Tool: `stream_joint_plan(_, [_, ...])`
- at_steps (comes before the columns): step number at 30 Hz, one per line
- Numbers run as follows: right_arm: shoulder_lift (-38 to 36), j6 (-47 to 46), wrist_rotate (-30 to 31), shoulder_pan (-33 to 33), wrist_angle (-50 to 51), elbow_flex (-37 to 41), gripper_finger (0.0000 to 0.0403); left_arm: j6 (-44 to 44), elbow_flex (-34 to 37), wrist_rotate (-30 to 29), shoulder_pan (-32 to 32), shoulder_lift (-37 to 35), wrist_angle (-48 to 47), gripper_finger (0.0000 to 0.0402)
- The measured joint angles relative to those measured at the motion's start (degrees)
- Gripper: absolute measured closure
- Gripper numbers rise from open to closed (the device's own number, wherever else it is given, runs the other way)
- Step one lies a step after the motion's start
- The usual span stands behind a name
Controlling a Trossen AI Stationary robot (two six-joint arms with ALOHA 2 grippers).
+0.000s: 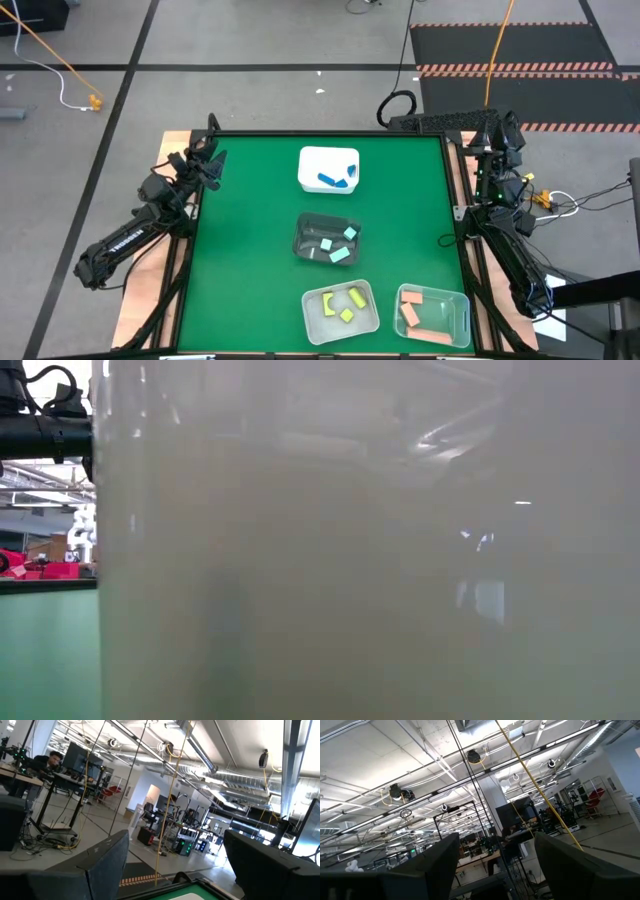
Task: Sort & place blocks by color
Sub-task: Return to Home Position
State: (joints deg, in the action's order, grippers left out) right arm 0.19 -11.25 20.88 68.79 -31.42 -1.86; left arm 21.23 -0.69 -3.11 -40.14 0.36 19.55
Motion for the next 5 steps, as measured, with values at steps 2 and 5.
stream_joint_plan(2, [0.0, 0.0, 0.0, 0.0, 0.0, 0.0, 0.0153, 0.0, 0.0, 0.0, 0.0, 0.0, 0.0, 0.0078])
stream_joint_plan(5, [0.0, 0.0, 0.0, 0.0, 0.0, 0.0, 0.0153, 0.0, 0.0, 0.0, 0.0, 0.0, 0.0, 0.0078])
